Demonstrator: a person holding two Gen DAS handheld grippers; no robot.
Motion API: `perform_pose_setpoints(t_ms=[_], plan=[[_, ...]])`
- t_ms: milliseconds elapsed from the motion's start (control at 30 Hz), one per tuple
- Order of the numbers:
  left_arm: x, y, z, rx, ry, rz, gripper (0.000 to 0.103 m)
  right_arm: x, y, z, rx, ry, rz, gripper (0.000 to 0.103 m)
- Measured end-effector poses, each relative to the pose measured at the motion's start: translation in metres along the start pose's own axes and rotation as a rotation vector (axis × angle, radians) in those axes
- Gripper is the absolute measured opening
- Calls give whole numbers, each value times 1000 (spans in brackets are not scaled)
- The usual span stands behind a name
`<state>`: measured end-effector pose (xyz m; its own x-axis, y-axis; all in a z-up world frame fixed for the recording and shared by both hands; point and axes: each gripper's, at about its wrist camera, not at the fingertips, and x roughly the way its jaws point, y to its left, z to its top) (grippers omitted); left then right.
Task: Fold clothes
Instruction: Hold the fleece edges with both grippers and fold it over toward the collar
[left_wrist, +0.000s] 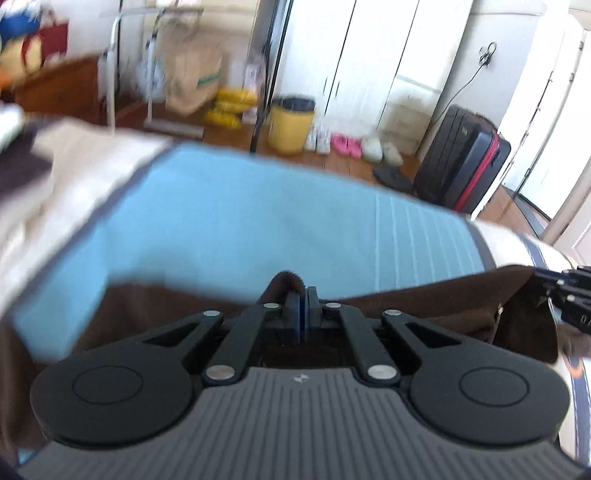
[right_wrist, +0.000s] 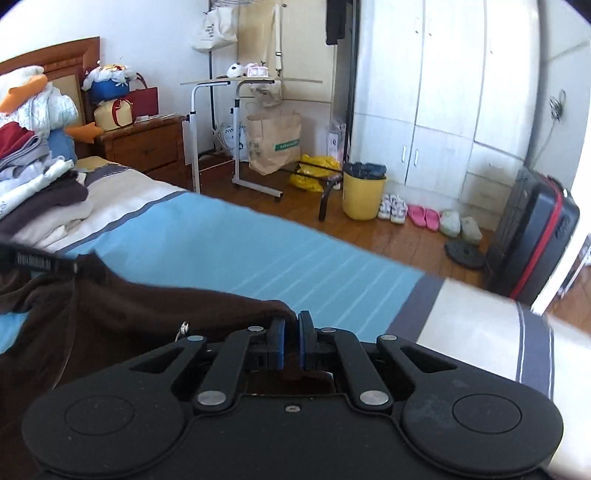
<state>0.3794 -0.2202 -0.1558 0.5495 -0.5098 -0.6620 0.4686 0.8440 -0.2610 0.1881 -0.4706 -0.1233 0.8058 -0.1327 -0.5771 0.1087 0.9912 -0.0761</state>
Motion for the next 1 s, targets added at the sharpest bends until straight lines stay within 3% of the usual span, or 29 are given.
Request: perform_pose_setpoints(t_ms=[100, 200, 267, 300, 367, 400, 433, 567, 600, 633, 700, 800, 867, 900, 933, 967, 1000], plan=[[14, -3, 38, 24, -39, -6, 2, 28, -12, 23, -15, 15, -32, 7], [52, 9, 71, -62, 34, -23, 10, 74, -23, 42, 33, 86, -104, 8], [68, 26, 83, -178, 88, 7, 13, 106, -32, 47, 60, 173, -147, 22], [68, 34, 84, -205, 92, -2, 15, 115, -36, 49, 57, 205, -160, 25], [59, 50, 81, -197, 68, -70, 27, 115, -43, 49, 45, 198, -166, 31], [55, 56, 77, -169, 61, -82, 38, 113, -47, 48, 56, 191, -145, 32], [50, 62, 71, -122, 59, -76, 40, 109, -51, 47, 76, 186, -112, 32], [50, 81, 50, 44, 117, -61, 40, 108, -48, 38, 101, 200, 90, 33], [53, 83, 46, 91, 129, -34, 40, 109, -41, 37, 62, 198, 101, 38], [56, 84, 42, 144, 137, 2, 41, 112, -31, 35, -5, 199, 88, 52], [64, 82, 38, 236, 157, 57, 46, 120, -10, 33, -157, 208, 43, 64], [74, 81, 37, 313, 210, 22, 52, 136, 9, 33, -284, 238, -10, 64], [73, 79, 32, 299, 177, 44, 51, 143, 9, 39, -246, 225, -4, 63], [72, 78, 29, 285, 152, 63, 37, 147, 6, 40, -209, 228, 21, 45], [72, 78, 26, 251, 145, 73, 22, 151, 4, 41, -171, 235, 56, 4], [72, 74, 25, 246, 131, 97, 6, 151, 4, 43, -151, 223, 57, 4], [69, 65, 25, 277, 98, 136, 6, 150, 7, 44, -150, 195, 30, 4]])
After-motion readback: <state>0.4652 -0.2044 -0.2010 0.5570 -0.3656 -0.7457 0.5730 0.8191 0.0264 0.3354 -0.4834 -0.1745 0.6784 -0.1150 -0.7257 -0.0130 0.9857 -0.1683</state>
